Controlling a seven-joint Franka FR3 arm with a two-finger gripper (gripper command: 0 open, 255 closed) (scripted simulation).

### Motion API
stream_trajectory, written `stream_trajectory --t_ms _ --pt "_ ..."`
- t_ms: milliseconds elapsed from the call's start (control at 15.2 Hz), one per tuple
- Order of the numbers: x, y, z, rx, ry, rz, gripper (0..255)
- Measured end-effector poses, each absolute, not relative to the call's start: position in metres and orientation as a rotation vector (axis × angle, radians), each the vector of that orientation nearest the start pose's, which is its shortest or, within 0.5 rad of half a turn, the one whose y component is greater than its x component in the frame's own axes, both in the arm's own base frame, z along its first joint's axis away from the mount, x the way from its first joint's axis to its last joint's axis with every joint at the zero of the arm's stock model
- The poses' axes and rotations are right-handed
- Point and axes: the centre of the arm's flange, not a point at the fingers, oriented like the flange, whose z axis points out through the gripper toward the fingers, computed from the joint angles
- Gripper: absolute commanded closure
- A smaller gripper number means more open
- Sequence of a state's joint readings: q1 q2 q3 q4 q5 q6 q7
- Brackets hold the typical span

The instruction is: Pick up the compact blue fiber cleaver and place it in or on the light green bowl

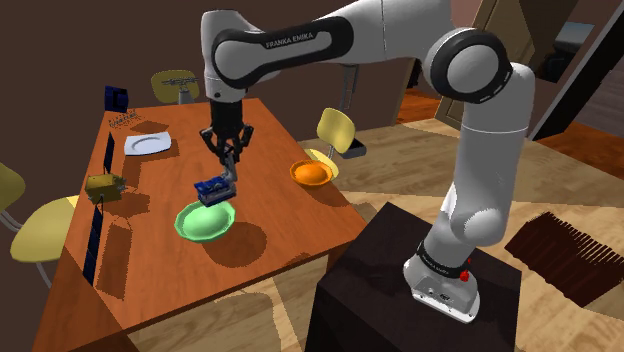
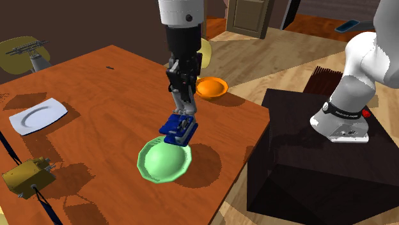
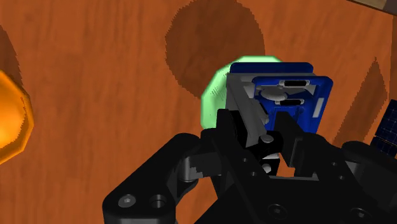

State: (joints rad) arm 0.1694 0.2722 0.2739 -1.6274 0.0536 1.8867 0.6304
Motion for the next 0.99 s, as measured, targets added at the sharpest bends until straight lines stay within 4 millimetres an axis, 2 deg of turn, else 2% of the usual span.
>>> stream_trajectory --t_ms 198,264,990 --pt "0.609 0.299 0.48 -3.018 0.323 0.099 255" --pt "0.613 0.303 0.479 -3.018 0.324 0.099 255" --pt "0.616 0.308 0.424 -3.018 0.326 0.1 255"
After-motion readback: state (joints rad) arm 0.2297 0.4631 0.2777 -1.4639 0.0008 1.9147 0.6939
